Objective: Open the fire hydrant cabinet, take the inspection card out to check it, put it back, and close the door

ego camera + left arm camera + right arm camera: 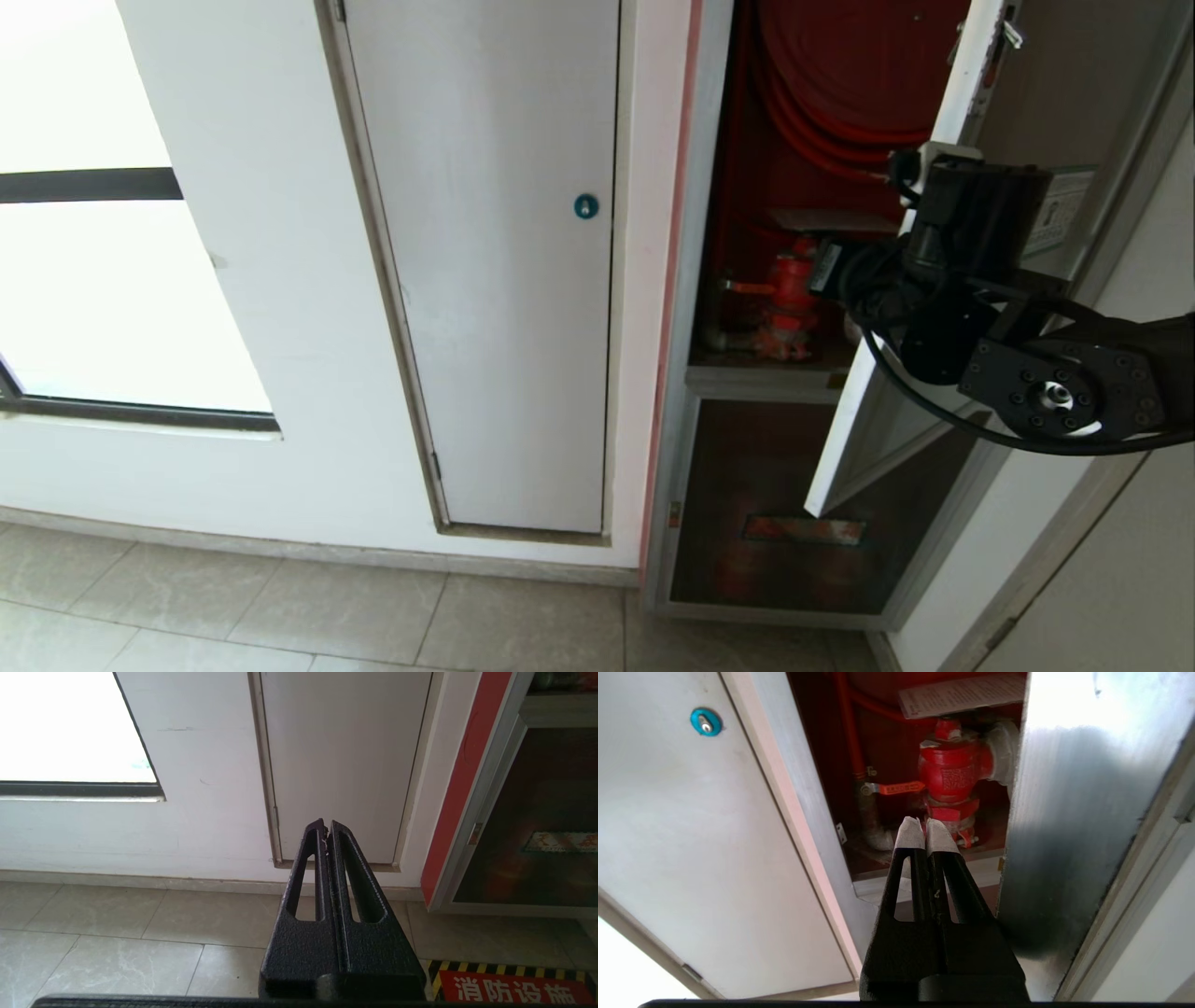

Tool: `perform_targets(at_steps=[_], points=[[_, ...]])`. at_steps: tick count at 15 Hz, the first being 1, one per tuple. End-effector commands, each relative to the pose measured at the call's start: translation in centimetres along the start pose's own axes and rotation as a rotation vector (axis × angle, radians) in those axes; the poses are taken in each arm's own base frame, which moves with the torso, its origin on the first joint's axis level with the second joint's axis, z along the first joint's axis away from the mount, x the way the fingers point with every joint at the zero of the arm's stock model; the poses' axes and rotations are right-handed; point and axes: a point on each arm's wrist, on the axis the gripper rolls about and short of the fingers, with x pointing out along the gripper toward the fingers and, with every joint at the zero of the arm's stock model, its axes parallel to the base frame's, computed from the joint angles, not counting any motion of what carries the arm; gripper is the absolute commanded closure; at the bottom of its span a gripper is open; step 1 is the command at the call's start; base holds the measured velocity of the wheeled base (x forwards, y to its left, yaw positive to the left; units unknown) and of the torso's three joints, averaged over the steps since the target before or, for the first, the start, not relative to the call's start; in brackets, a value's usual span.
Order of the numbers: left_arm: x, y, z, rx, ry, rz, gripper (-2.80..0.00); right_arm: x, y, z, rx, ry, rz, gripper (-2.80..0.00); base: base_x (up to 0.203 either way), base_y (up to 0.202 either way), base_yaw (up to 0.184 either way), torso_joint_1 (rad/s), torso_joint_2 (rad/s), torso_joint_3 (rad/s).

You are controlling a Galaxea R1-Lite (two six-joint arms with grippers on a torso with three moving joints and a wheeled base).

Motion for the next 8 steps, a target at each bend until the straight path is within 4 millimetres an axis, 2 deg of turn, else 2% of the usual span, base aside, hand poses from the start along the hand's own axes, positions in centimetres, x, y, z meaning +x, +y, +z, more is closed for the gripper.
perform_targets(at_steps=[1, 8], points=[[0.1, 0.0, -0.2, 0.0, 0.008, 0.0, 0.0, -0.6, -0.4, 0.6, 0.01, -0.014, -0.008, 0.0, 0.0, 0.0, 0.0, 0.0, 0.0, 0.0], [0.1, 0.0, -0.2, 0.0, 0.007, 0.0, 0.0, -2.5, -1.6, 1.0, 0.006, -0.015, -0.06, 0.0, 0.0, 0.0, 0.0, 0.0, 0.0, 0.0]])
